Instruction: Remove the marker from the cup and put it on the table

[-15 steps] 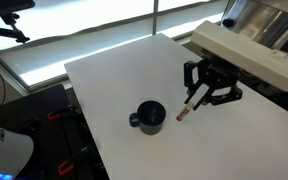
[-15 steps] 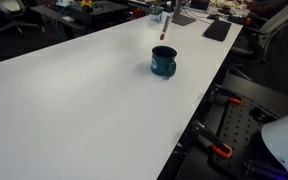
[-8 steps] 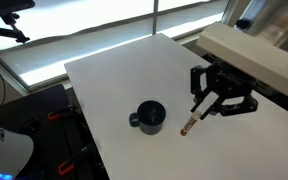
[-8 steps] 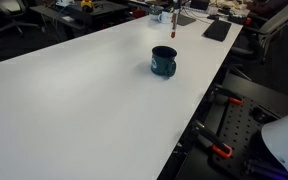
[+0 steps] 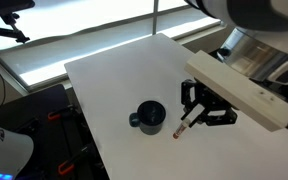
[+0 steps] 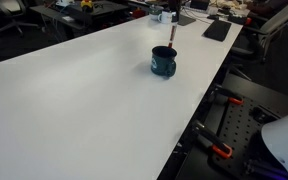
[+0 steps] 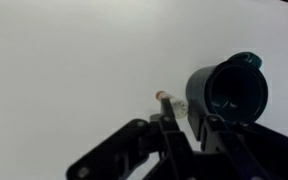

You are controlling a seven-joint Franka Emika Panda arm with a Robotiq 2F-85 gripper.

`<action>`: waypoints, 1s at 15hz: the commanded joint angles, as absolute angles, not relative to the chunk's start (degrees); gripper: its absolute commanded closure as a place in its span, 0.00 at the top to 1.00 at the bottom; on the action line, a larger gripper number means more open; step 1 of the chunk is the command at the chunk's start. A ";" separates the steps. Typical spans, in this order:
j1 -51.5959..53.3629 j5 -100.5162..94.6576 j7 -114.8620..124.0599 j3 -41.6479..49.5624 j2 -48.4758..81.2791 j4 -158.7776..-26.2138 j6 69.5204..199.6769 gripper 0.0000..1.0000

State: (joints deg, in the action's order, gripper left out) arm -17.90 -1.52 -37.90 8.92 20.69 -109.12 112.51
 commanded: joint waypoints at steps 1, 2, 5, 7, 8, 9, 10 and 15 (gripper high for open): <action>-18.72 0.02 -38.89 8.27 22.54 -109.51 114.76 0.05; -18.92 0.23 -39.08 8.16 23.30 -109.31 115.04 0.05; -19.51 0.39 -39.69 7.85 25.69 -108.77 116.11 0.05; -19.74 0.27 -39.72 7.71 27.05 -108.64 116.90 0.05; -19.85 0.33 -39.65 7.64 27.78 -108.45 117.07 0.05; -19.97 0.44 -39.53 7.50 28.60 -108.27 117.28 0.05; -20.07 0.50 -39.39 7.35 29.19 -108.14 117.38 0.05; -19.91 -0.59 -38.71 7.28 29.85 -108.43 116.58 0.47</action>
